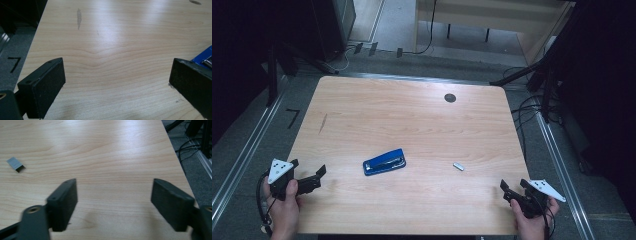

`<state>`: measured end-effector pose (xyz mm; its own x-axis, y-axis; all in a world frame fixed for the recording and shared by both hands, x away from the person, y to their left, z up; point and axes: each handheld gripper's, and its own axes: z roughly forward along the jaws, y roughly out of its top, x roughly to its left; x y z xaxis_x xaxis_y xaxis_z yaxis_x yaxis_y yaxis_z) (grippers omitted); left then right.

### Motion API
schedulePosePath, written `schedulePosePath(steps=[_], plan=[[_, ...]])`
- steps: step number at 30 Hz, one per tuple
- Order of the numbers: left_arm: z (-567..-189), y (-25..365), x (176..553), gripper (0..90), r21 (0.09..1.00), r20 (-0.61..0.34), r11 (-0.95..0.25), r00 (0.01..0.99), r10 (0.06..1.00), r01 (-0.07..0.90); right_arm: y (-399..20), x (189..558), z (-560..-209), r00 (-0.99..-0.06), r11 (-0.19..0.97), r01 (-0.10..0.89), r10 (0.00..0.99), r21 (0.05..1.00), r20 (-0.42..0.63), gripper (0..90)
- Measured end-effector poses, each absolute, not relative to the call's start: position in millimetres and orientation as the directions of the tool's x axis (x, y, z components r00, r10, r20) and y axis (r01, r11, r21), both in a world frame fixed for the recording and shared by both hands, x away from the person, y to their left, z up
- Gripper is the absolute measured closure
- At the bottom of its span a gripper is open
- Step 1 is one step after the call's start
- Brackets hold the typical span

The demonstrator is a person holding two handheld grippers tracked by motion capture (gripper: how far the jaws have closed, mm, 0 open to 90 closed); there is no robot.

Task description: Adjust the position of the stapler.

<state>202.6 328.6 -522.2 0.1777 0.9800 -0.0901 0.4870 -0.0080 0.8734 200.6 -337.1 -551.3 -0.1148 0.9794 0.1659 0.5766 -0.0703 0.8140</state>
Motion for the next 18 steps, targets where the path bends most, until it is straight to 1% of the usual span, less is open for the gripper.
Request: schedulePosePath(steps=[1,5,8,10,14,15,16,17,18], plan=[[-522.0,328.2,202.4,0.6,0.873,-0.083,-0.017,0.183,0.980,0.487,-335.7,200.7,-551.2,-0.127,-0.060,0.577,0.979,0.815,0.161,32.4],[-522.2,326.7,203.0,0.6,0.872,-0.075,-0.025,0.183,0.980,0.489,-329.6,201.7,-549.9,-0.185,-0.003,0.537,0.975,0.844,0.122,32.4],[-522.2,326.1,205.0,0.6,0.870,-0.076,-0.024,0.184,0.980,0.492,-324.1,201.5,-546.0,-0.210,0.033,0.523,0.974,0.852,0.091,36.6],[-522.3,325.9,205.7,0.6,0.870,-0.076,-0.022,0.178,0.981,0.493,-321.2,200.7,-541.6,-0.230,0.042,0.528,0.969,0.848,0.095,39.9],[-522.4,326.5,206.7,0.6,0.867,-0.085,-0.011,0.170,0.982,0.498,-314.1,200.3,-532.7,-0.279,0.024,0.565,0.946,0.825,0.163,41.2],[-522.4,326.5,206.7,0.6,0.867,-0.085,-0.011,0.170,0.982,0.498,-314.1,200.3,-532.7,-0.279,0.024,0.565,0.946,0.825,0.163,41.2],[-522.2,328.1,206.7,0.7,0.867,-0.099,-0.001,0.175,0.980,0.499,-306.2,200.8,-525.6,-0.322,0.037,0.561,0.930,0.827,0.177,40.7],[-522.2,328.1,206.7,0.7,0.867,-0.099,-0.001,0.175,0.980,0.499,-301.9,201.3,-521.9,-0.341,0.048,0.554,0.924,0.831,0.174,40.6],[-522.4,329.6,206.4,0.7,0.866,-0.120,0.019,0.170,0.978,0.500,-297.1,201.6,-518.0,-0.355,0.057,0.553,0.918,0.831,0.174,40.0]])
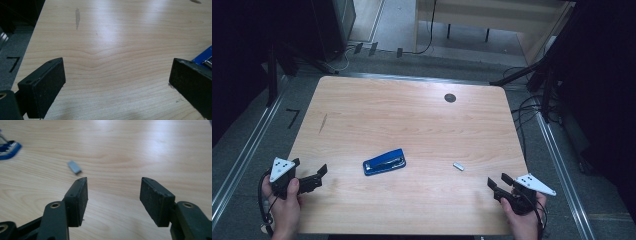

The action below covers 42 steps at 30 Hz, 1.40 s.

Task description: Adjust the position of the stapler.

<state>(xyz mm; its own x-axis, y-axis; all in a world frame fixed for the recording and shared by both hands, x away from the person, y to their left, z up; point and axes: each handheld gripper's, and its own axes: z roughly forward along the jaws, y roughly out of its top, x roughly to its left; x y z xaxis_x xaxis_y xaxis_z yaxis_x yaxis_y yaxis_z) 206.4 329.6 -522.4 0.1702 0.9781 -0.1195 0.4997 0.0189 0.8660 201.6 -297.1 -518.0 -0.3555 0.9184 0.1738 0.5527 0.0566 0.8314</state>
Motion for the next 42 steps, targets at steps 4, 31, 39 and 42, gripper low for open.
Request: schedulePosePath(steps=[4,31,39,42], plan=[[-522.5,330.2,206.1,0.7,0.863,-0.130,0.031,0.163,0.978,0.503,-274.9,204.8,-508.1,-0.430,0.110,0.521,0.891,0.847,0.148,39.4],[-522.3,324.5,206.5,41.2,0.857,-0.084,-0.010,0.160,0.984,0.516,-122.2,275.5,-506.0,-0.655,0.299,0.509,0.743,0.807,0.137,90.0],[-522.7,326.5,207.2,38.8,0.855,-0.111,0.009,0.167,0.980,0.518,-83.9,303.0,-520.1,-0.663,0.322,0.534,0.733,0.782,0.151,90.0],[-522.8,327.0,207.3,37.9,0.854,-0.117,0.014,0.167,0.979,0.520,-72.4,312.5,-524.1,-0.672,0.326,0.525,0.725,0.786,0.148,90.0]])
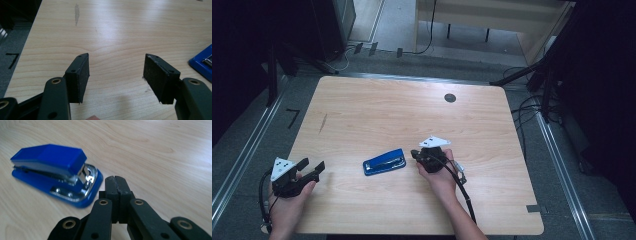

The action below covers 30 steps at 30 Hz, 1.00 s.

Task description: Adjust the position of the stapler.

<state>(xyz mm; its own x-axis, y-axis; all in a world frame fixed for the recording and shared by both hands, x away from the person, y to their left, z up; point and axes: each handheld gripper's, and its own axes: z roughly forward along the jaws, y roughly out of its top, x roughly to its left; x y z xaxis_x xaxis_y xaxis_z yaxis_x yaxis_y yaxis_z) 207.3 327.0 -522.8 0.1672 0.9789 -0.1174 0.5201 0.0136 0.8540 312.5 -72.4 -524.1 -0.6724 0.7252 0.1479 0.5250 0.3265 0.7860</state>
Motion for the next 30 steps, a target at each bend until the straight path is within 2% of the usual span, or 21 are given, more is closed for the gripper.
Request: schedulePosePath(steps=[10,19,30], plan=[[-522.8,325.6,209.0,27.7,0.845,-0.102,0.000,0.161,0.982,0.535,-45.1,337.2,-530.4,-0.698,0.363,0.537,0.699,0.761,0.159,90.0],[-523.1,324.7,210.4,26.8,0.838,-0.096,-0.008,0.162,0.982,0.546,-39.7,349.9,-535.0,-0.723,0.365,0.545,0.660,0.755,0.203,90.0],[-523.1,324.2,211.1,26.9,0.833,-0.096,-0.011,0.164,0.982,0.553,-40.4,354.4,-537.2,-0.732,0.391,0.553,0.650,0.735,0.205,90.0]])
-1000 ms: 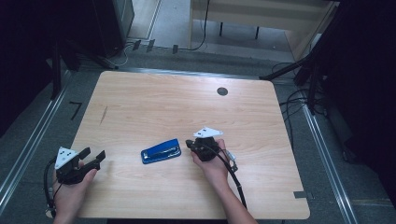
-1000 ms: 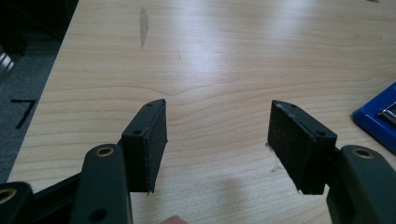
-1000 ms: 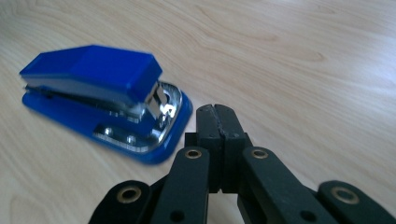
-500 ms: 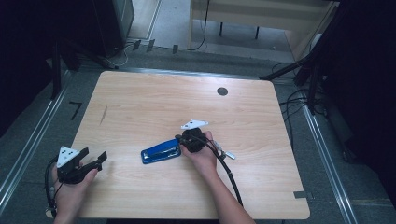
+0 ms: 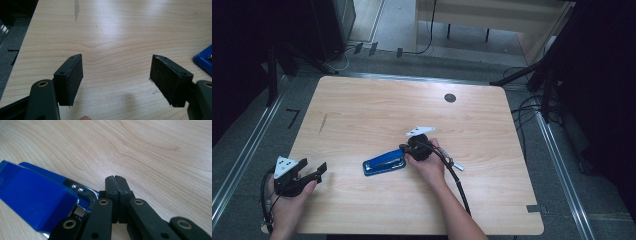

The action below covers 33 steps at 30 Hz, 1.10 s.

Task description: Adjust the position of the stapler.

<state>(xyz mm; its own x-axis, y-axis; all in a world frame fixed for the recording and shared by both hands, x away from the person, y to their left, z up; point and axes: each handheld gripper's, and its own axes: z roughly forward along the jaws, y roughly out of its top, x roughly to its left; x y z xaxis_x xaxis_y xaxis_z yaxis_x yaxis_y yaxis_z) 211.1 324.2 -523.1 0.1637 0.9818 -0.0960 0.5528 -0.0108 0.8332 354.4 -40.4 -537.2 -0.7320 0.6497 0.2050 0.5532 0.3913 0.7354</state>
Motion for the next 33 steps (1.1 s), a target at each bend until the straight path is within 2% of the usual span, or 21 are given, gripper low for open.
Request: schedulePosePath(steps=[9,21,26,33], plan=[[-523.3,323.5,211.4,27.0,0.833,-0.091,-0.015,0.163,0.982,0.553,-35.9,342.1,-534.3,-0.773,0.455,0.517,0.612,0.725,0.167,90.0],[-523.3,322.8,212.0,26.5,0.832,-0.088,-0.017,0.162,0.983,0.555,-39.9,320.2,-534.4,-0.798,0.482,0.491,0.583,0.726,0.153,90.0],[-523.2,322.7,211.8,26.5,0.832,-0.084,-0.019,0.161,0.983,0.555,-35.1,330.9,-537.1,-0.757,0.416,0.532,0.624,0.738,0.194,90.0],[-523.2,322.7,211.8,26.5,0.832,-0.085,-0.021,0.165,0.983,0.555,-19.4,341.9,-537.2,-0.761,0.405,0.559,0.597,0.724,0.254,90.0]])
